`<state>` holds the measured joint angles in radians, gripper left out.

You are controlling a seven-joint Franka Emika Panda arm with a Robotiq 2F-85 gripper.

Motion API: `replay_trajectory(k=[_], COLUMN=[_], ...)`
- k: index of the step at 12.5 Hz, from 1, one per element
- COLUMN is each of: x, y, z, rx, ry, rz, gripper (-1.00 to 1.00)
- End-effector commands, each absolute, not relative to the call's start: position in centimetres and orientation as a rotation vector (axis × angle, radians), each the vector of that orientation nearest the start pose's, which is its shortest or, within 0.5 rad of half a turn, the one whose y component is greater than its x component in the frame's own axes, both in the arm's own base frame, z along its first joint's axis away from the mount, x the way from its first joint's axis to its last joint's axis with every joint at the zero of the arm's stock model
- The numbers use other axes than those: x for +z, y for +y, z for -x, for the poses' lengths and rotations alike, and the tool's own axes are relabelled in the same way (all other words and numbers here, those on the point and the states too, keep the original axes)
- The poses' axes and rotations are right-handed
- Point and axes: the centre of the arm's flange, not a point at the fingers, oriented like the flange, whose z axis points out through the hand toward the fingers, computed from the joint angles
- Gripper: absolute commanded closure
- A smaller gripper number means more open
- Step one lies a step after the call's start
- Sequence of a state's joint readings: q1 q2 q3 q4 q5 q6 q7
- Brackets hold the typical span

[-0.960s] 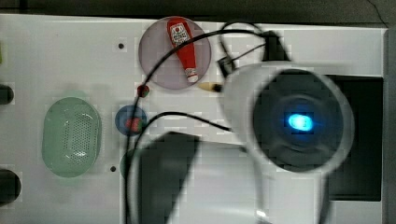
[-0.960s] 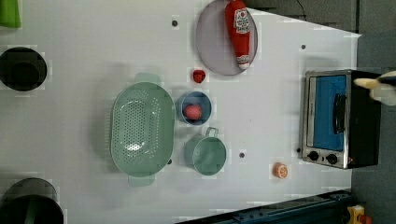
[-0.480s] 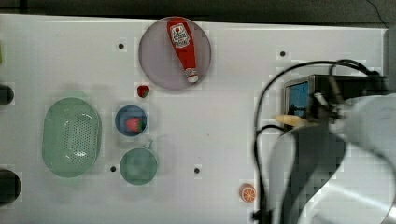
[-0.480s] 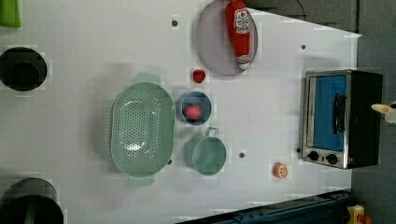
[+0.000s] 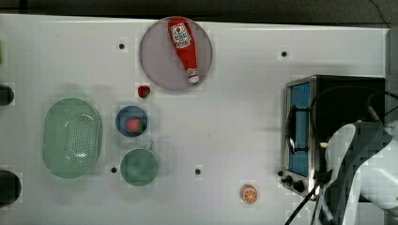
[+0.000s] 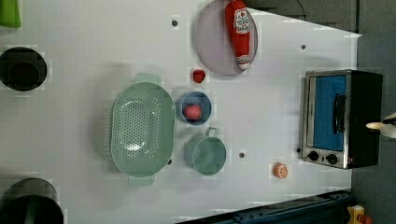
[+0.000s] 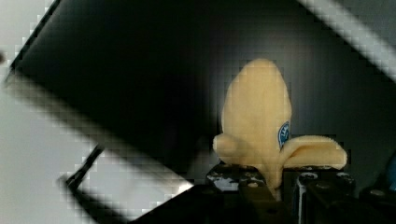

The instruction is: Pick banana from table and place on oven.

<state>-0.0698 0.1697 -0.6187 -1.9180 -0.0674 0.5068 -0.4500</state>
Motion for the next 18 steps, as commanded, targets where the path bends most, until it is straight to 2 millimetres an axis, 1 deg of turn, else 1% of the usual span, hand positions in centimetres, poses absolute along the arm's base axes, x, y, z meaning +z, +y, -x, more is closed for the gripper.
replay_trajectory(k=[1,3,5,6,7,9,10,11,12,13,15,16,18], x=[41.9,40.7,40.7,41.5,43.3,48.4,50.7,52.6,54.2,55.7,58.0,58.7,59.5], y=[-36.6,-36.8,-36.6,-36.8,-37.0,-36.8,-35.5,-33.6,-31.2,-28.4,-22.1,-18.8,-12.5], z=[-48.6,-48.8,-49.0,-48.9,-49.1,-49.3,-49.4,-49.4,-49.5,-49.7,-50.9,-51.5,-52.8], rx=[-0.031,0.002,-0.007,-0.025,-0.077,-0.156,-0.133,-0.074,-0.006,0.03,0.015,-0.001,-0.037], ry=[1.176,1.181,1.179,1.182,1.159,1.052,0.975,0.926,0.893,0.932,1.109,1.19,1.319], rz=[3.11,3.115,3.108,3.107,3.119,3.158,3.16,3.144,3.121,3.084,3.003,2.972,2.918], gripper=[0.32,-0.13,-0.58,-0.81,-1.0,-1.0,-1.0,-1.0,-1.0,-1.0,-1.0,-1.0,-1.0])
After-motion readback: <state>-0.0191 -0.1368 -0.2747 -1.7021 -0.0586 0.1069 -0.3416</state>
